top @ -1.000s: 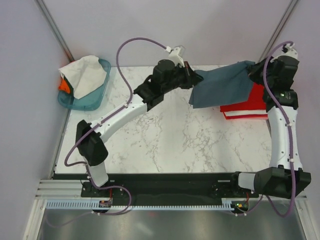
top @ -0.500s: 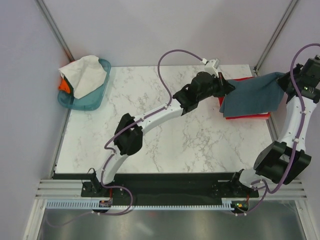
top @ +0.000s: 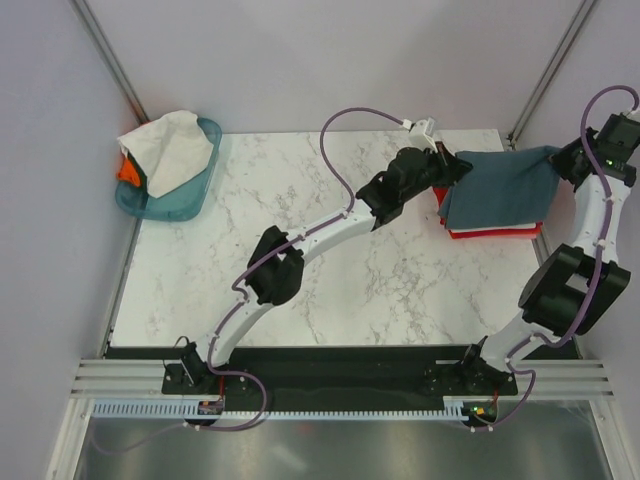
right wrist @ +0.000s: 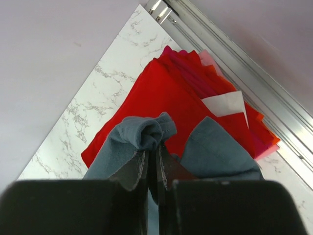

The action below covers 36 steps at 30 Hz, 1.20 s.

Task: Fold and stack the t-shirts
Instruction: Neatly place the folded tshirt to the corner, then reset both grippers

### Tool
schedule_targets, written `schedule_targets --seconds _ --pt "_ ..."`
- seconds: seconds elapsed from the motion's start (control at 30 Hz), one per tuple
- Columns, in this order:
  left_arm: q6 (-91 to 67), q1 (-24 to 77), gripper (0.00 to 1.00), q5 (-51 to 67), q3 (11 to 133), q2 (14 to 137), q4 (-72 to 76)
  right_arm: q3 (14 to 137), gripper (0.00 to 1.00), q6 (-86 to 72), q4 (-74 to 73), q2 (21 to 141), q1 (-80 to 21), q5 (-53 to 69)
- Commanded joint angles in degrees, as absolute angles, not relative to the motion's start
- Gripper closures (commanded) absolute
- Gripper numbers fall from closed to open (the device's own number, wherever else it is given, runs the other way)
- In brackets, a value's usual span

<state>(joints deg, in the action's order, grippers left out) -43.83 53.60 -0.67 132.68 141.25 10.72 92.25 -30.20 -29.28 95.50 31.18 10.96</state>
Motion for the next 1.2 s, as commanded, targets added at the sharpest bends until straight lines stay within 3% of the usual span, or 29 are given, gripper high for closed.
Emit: schedule_targets --seconds 0.0,0.27,0.37,0.4,0.43,0.47,0.5,0.53,0.67,0.83,1.07,1.17 --pt "-47.8 51.8 0.98 -3.3 136.1 143.4 16.3 96.6 1.0 -31.5 -23.9 98.4 31.7 12.7" --pt "-48.3 49.8 0.98 -6.8 139.9 150.2 22.9 101.7 0.99 -32.3 -20.2 107.1 30.2 15.1" --pt "-49.4 49.0 0.89 -9.5 144.0 155.2 25.2 105.6 0.92 -32.0 -20.2 111.5 29.2 15.0" --pt "-49.4 48.8 0.7 -10.4 145.4 157.9 25.8 106.4 0.83 -32.0 -20.1 112.7 29.0 14.2" --pt "-48.6 48.5 0.6 -10.7 147.6 159.0 26.5 107.2 0.54 -32.3 -19.8 114.6 28.8 13.6" --pt "-48.0 48.3 0.48 -10.7 148.7 159.7 26.8 107.7 0.42 -32.5 -19.2 115.6 28.7 13.6" --pt "-47.2 48.0 0.18 -11.3 149.2 160.0 26.5 110.0 0.25 -32.6 -19.4 116.7 28.7 13.7" --pt "-45.5 47.4 0.12 -11.3 148.8 159.2 25.8 111.1 0.17 -32.7 -19.8 117.6 28.5 13.8" --pt "-41.1 45.7 0.0 -9.5 140.7 150.6 24.7 111.3 0.17 -29.5 -22.2 114.8 26.7 7.7" --pt "-31.6 44.7 0.0 -11.2 125.5 136.3 24.6 107.0 0.17 -26.6 -22.3 107.7 24.3 1.8" --pt "-26.9 44.1 0.0 -10.8 107.9 116.7 20.0 98.3 0.21 -30.1 -19.3 100.4 24.0 17.7" --pt "-26.8 43.7 0.0 -11.9 98.5 108.8 20.7 93.9 0.23 -30.2 -16.3 96.7 22.3 18.5"
